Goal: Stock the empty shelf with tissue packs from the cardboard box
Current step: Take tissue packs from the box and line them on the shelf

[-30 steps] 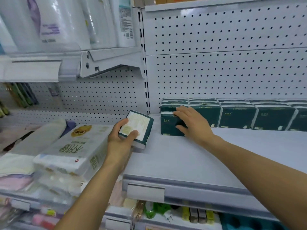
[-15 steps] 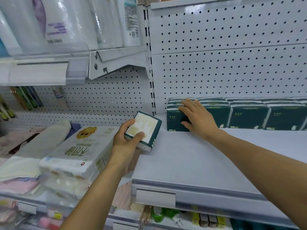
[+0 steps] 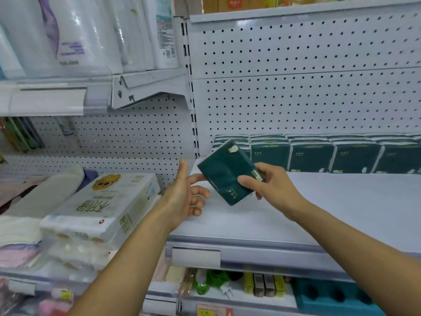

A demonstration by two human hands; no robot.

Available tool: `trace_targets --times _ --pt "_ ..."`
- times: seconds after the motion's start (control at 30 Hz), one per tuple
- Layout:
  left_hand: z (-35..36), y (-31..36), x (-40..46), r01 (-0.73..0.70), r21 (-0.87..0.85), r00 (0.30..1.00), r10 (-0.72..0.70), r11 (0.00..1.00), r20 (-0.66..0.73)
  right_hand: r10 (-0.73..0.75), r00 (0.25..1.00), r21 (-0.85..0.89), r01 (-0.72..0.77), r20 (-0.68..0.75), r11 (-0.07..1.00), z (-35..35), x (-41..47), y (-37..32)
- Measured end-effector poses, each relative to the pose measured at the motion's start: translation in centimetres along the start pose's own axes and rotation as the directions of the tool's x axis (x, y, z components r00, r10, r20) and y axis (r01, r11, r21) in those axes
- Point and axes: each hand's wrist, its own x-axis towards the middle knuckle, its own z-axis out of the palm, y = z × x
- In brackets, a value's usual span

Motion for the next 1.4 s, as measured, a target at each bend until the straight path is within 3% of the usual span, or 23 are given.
trace_targets --times 0.17,0.23,0.3,0.37,0.4,0.47,0.57,0.7,0.77,0.87,0.97,1.07,1.17,1.4 --pt "3.3 -0.3 -0.2 -0.194 0.234 0.980 0.178 0.953 0.087 0.185 0.983 0.298 -0.182 0.019 0.937 -1.3 -1.7 -0.1" --pt "4.7 -0.3 0.0 -0.245 0.282 0.967 0.214 0.928 0.135 0.212 0.977 0.296 -0.209 0.023 0.932 -1.6 -2.1 0.2" --pt "5.8 0.0 0.5 -0.254 0.322 0.967 0.233 0.912 0.104 0.160 0.983 0.031 -0.158 -0.087 0.987 -2.2 -2.5 0.8" --pt "6.7 0.6 1.3 -0.301 0.469 0.950 0.303 0.830 0.072 -0.068 0.958 -0.324 -0.027 -0.279 0.946 -3.5 -2.9 1.1" --pt "7.2 0.9 1.7 -0.330 0.539 0.937 0.338 0.775 0.088 -0.235 0.929 -0.466 0.080 -0.286 0.881 -4.3 -3.0 1.2" --pt "8.3 1.2 2.3 -0.393 0.645 0.908 0.385 0.655 0.162 -0.493 0.862 -0.681 0.290 -0.118 0.672 -6.0 -3.0 1.8" --pt "10.0 0.8 3.0 -0.452 0.728 0.878 0.402 0.516 0.260 -0.568 0.821 -0.798 0.382 0.061 0.466 -7.7 -2.7 3.2" --pt "11.0 0.3 4.0 -0.520 0.725 0.839 0.431 0.452 0.333 -0.567 0.819 -0.849 0.360 0.089 0.387 -9.1 -2.1 4.4" --pt "10.9 0.3 4.5 -0.551 0.692 0.822 0.445 0.467 0.354 -0.525 0.849 -0.844 0.320 0.054 0.431 -9.5 -1.3 5.0" --pt "9.8 -0.1 5.8 -0.555 0.686 0.788 0.561 0.471 0.253 -0.467 0.884 -0.844 0.230 -0.026 0.484 -9.9 -0.2 6.5" --pt "7.2 -0.6 8.0 -0.444 0.855 0.656 0.747 0.267 0.107 -0.447 0.894 -0.890 0.174 -0.037 0.422 -10.3 1.3 7.6" --pt "4.8 -1.1 10.2 -0.318 0.945 0.640 0.752 0.075 0.156 -0.496 0.868 -0.940 0.186 0.021 0.286 -10.4 3.1 8.3" --pt "3.9 -1.3 12.1 -0.288 0.956 0.644 0.729 -0.051 0.233 -0.524 0.851 -0.960 0.185 0.049 0.210 -9.8 4.9 8.5" --pt "3.7 -1.8 14.6 -0.308 0.944 0.592 0.754 -0.115 0.285 -0.543 0.838 -0.970 0.170 0.049 0.174 -8.5 7.2 9.0"
